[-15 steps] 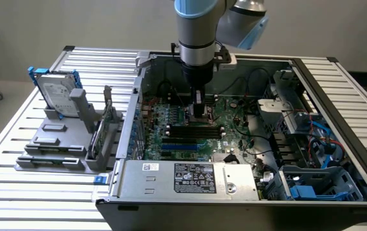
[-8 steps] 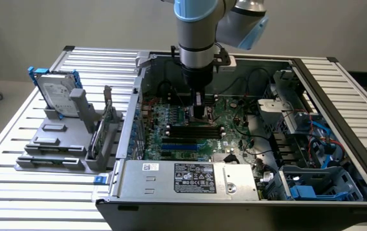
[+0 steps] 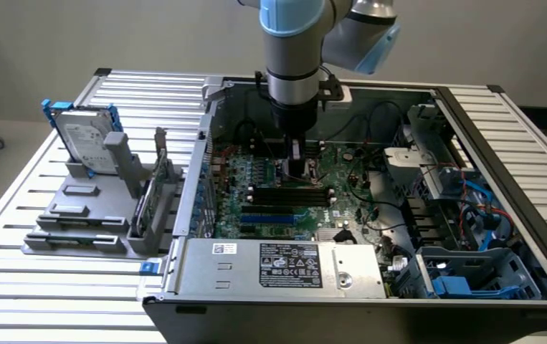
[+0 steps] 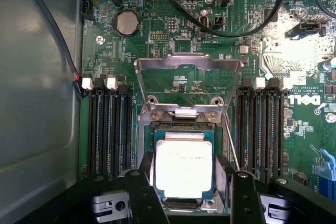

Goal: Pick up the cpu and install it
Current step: 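Place the cpu into insertion slot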

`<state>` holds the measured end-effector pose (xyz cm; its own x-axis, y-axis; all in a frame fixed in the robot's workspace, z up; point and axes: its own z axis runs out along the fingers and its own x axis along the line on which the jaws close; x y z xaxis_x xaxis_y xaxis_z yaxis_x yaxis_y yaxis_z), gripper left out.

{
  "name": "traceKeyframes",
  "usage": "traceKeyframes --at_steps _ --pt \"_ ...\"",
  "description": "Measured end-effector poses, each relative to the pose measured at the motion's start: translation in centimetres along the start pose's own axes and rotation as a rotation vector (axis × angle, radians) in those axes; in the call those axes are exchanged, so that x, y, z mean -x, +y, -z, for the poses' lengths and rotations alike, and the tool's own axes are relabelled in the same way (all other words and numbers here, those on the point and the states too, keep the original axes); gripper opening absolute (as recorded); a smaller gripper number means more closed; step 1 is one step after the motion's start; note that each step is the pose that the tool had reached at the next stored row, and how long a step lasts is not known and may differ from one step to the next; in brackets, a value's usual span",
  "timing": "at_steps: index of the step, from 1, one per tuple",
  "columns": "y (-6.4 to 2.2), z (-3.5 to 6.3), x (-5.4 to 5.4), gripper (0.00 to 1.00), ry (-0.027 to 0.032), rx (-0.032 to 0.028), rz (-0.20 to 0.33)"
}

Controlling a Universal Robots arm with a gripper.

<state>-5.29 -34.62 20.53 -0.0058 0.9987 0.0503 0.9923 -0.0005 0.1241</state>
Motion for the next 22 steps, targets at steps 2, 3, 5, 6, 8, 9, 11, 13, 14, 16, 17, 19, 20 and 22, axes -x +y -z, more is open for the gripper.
traceKeyframes --at_steps 2,3,5,6,8,9,11,13,14,16,17,19,20,22 --pt "0.00 -0.08 0.04 0.55 0.0000 0.0000 0.000" --pt "0.01 -0.12 0.06 0.55 0.0000 0.0001 0.000" --pt "0.02 -0.20 0.09 0.55 0.0000 0.0000 0.000" --pt "0.04 -0.26 0.10 0.55 0.0002 0.0001 0.000" --pt "0.08 -0.32 0.11 0.55 -0.0001 0.0000 0.000" --pt "0.10 -0.33 0.11 0.55 -0.0003 0.0000 -0.001" --pt "0.12 -0.33 0.11 0.55 -0.0003 0.0000 -0.001" --pt "0.12 -0.34 0.11 0.55 -0.0002 0.0001 -0.001" --pt "0.13 -0.35 0.11 0.55 -0.0003 0.0002 -0.002" --pt "0.14 -0.37 0.11 0.55 -0.0007 0.0004 -0.006" --pt "0.14 -0.38 0.11 0.55 -0.0010 0.0006 -0.009" --pt "0.15 -0.40 0.12 0.55 -0.0017 0.0007 -0.013" --pt "0.15 -0.40 0.12 0.55 -0.0019 0.0007 -0.015" --pt "0.15 -0.41 0.12 0.55 -0.0021 0.0008 -0.016"
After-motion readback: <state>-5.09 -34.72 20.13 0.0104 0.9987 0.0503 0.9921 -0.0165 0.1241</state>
